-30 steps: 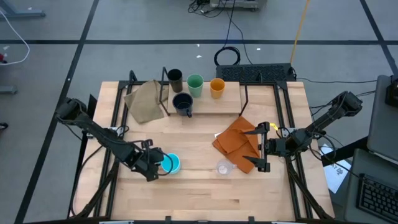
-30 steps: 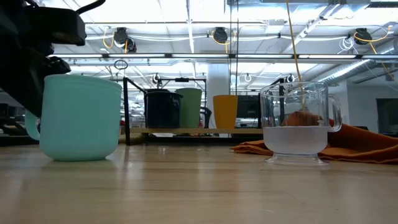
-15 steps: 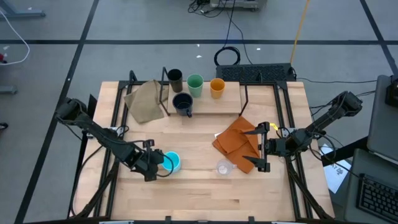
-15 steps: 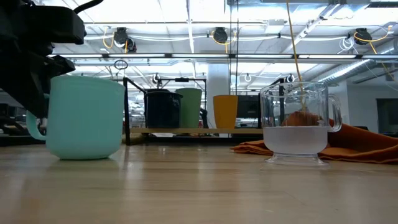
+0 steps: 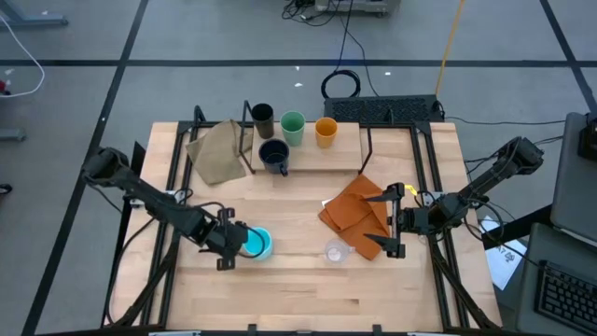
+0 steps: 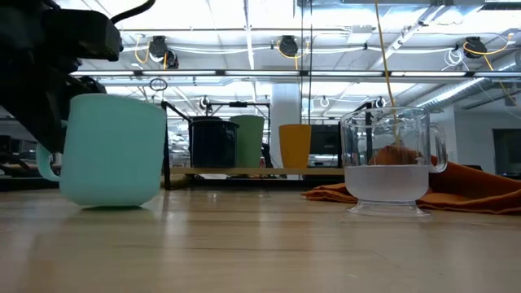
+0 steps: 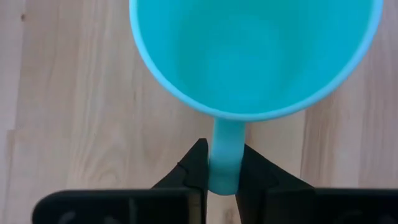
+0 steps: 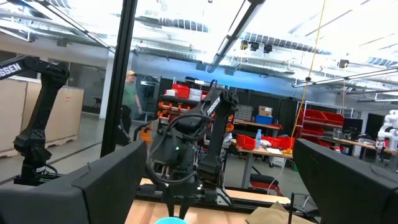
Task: Stack small to large cups/mugs on shelf
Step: Put the light blue mug on the shelf
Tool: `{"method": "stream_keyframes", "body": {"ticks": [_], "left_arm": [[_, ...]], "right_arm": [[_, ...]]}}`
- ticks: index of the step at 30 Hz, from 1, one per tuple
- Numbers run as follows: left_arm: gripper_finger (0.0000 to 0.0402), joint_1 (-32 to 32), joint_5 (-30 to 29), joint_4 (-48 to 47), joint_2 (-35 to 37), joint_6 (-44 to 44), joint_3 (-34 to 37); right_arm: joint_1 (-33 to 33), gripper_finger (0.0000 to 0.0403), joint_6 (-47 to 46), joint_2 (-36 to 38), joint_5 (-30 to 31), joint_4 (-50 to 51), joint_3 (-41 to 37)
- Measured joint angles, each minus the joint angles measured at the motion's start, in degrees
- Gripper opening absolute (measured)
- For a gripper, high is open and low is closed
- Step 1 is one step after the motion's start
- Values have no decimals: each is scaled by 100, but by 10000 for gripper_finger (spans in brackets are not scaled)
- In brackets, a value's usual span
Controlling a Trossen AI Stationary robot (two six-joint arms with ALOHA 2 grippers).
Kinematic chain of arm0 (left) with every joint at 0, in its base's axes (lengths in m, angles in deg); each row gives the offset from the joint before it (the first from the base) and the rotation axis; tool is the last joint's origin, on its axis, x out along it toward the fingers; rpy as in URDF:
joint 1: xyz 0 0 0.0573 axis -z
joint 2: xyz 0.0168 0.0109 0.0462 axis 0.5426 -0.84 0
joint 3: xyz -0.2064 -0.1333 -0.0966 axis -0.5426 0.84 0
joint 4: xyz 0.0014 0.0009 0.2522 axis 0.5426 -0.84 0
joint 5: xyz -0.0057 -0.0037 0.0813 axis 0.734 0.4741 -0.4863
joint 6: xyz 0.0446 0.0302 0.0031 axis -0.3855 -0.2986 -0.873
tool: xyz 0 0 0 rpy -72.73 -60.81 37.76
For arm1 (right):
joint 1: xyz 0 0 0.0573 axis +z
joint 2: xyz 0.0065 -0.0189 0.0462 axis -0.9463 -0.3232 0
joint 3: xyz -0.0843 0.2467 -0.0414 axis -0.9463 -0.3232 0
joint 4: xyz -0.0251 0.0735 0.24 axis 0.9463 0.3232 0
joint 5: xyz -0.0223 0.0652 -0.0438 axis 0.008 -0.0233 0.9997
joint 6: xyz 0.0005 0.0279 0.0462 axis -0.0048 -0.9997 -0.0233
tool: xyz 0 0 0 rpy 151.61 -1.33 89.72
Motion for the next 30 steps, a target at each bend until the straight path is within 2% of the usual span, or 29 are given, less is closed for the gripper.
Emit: {"method": "stream_keyframes", "body": {"ticks": [3,10,13,17,20,26,30], "left_arm": [[44,-119,32,-184,3,-180,-133],[44,-332,-25,-1611,5,-478,-1054],[44,-338,-223,-2115,5,-559,-1512],[44,-369,-432,-2304,5,-874,-2042],[44,-434,-550,-2508,5,-1002,-2364],[44,-629,-660,-2513,5,-1349,-2644],[44,-790,-684,-2466,-22,-1577,-2662]], "right_arm": [[0,393,0,0,2,5,0],[-2,393,30,2,22,92,2],[-16,393,127,2,24,87,2],[-173,393,129,2,28,320,56],[-293,393,135,2,28,1381,465],[-548,393,-67,-322,12,4226,2089],[-695,393,19,-717,-171,5102,2814]]}}
